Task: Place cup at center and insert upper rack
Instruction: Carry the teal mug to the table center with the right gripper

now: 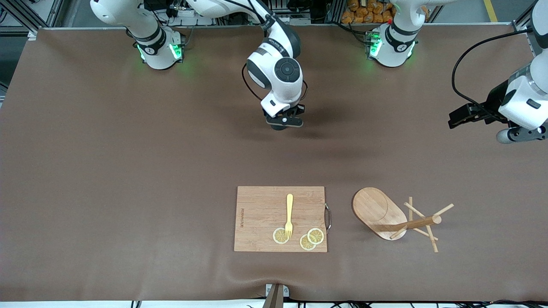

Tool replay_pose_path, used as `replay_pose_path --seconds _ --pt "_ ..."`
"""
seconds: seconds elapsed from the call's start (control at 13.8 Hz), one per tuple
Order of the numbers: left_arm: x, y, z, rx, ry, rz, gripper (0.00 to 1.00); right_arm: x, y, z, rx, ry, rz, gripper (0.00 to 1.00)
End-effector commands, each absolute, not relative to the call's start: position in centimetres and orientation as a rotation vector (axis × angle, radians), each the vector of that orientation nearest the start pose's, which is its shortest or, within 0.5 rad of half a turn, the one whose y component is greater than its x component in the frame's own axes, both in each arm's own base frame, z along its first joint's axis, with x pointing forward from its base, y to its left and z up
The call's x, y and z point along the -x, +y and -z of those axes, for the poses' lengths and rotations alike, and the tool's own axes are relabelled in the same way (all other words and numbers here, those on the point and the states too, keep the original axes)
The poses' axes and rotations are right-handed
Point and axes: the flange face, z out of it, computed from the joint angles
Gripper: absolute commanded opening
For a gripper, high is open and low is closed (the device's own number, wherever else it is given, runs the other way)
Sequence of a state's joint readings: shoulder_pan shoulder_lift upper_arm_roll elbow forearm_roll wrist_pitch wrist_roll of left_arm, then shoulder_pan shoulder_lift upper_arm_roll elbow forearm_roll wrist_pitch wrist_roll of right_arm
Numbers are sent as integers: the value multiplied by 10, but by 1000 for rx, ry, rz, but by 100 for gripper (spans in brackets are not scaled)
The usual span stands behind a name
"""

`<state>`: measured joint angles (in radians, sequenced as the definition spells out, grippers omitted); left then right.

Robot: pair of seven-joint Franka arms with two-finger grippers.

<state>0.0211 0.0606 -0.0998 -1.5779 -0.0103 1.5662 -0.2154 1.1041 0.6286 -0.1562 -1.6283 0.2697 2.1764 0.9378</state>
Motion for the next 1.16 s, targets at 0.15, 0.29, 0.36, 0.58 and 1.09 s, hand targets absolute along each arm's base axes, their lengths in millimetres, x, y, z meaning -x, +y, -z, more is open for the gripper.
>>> replay_pose_path --seconds 0.15,0.29,0.36,0.58,1.09 --pt "-563 -49 -591 3129 -221 -133 100 -381 571 -257 3107 202 -192 65" --pt "-563 -53 -590 3129 -216 -138 100 -387 572 -271 3088 197 -172 86" --pt "-562 -56 -590 3128 -223 -138 100 -392 574 -284 3072 173 -156 96" --pt "-560 -66 -591 3122 -278 -140 100 -438 536 -356 3013 46 -121 100" --pt "-550 -134 -593 3080 -588 -123 100 -554 307 -529 2956 77 -192 100"
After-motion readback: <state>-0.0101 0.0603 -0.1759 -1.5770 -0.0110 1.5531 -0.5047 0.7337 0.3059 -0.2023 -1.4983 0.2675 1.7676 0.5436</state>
